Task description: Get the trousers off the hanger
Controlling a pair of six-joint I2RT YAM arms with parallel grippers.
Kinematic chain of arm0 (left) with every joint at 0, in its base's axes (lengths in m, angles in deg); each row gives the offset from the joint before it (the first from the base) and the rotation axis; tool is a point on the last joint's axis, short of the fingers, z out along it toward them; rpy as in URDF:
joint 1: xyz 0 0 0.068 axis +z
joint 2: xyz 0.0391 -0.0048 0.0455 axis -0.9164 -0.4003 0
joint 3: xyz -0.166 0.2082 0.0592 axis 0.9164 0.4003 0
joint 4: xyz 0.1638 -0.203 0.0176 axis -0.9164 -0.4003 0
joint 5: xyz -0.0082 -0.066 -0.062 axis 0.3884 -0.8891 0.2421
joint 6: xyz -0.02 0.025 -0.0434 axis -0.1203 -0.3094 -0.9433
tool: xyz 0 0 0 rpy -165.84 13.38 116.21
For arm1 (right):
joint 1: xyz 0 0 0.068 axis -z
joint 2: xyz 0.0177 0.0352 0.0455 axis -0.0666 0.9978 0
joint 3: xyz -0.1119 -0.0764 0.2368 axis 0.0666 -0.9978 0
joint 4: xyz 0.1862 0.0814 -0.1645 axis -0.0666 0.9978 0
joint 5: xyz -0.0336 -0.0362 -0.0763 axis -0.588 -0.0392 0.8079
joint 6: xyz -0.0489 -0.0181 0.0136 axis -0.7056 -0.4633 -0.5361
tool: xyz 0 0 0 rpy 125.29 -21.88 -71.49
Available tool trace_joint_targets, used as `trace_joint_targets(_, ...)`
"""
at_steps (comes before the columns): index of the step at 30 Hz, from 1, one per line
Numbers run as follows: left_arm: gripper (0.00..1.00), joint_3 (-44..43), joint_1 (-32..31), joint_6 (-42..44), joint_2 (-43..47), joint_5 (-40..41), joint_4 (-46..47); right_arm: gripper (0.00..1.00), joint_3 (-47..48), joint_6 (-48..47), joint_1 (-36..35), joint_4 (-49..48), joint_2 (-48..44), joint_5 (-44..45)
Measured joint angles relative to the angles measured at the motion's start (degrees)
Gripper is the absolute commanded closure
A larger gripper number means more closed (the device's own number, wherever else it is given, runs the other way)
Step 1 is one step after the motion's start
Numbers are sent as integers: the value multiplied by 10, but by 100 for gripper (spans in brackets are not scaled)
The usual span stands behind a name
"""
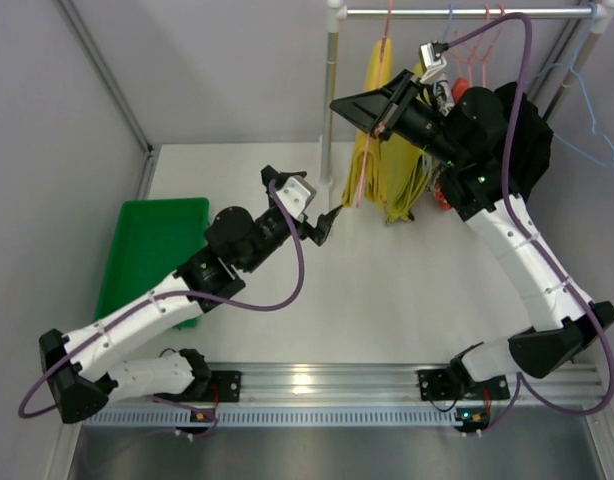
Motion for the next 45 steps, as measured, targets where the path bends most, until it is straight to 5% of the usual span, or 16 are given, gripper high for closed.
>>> trace_joint_targets(17,9,-49,-6,-1,-127,74,204,100,12,7,-6,25,-21,17)
trace_joint_targets(45,14,-70,-15,-76,-149,56,235,100,12,35,-6,66,-32,77)
